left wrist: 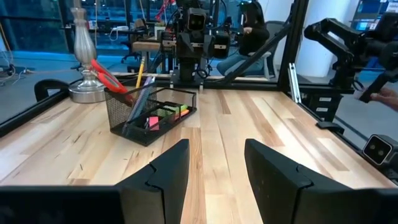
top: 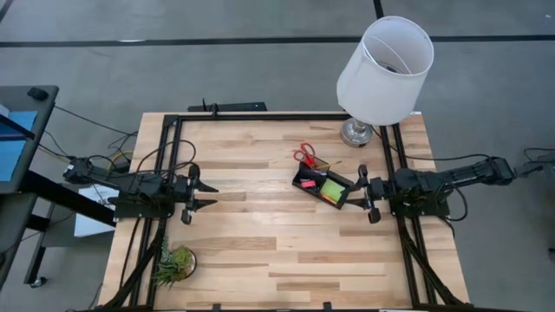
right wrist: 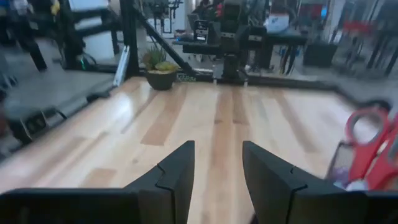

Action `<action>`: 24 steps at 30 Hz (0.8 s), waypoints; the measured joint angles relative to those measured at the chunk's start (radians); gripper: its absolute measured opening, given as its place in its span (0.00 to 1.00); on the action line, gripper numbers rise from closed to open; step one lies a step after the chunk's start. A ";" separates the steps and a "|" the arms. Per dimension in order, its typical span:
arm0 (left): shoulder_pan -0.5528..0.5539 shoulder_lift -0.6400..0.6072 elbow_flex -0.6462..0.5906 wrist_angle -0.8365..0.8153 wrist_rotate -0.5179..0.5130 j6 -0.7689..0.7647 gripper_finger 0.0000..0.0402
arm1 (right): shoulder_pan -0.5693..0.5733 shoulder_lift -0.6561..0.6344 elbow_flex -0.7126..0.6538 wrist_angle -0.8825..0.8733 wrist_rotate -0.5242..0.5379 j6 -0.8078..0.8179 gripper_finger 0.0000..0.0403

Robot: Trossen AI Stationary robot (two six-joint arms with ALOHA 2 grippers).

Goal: Pick and place office supplies into organizer
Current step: Return to Home Position

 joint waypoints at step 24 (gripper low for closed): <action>0.000 0.000 0.001 -0.001 -0.003 -0.010 0.37 | 0.000 -0.118 0.000 -0.044 -0.100 0.127 0.32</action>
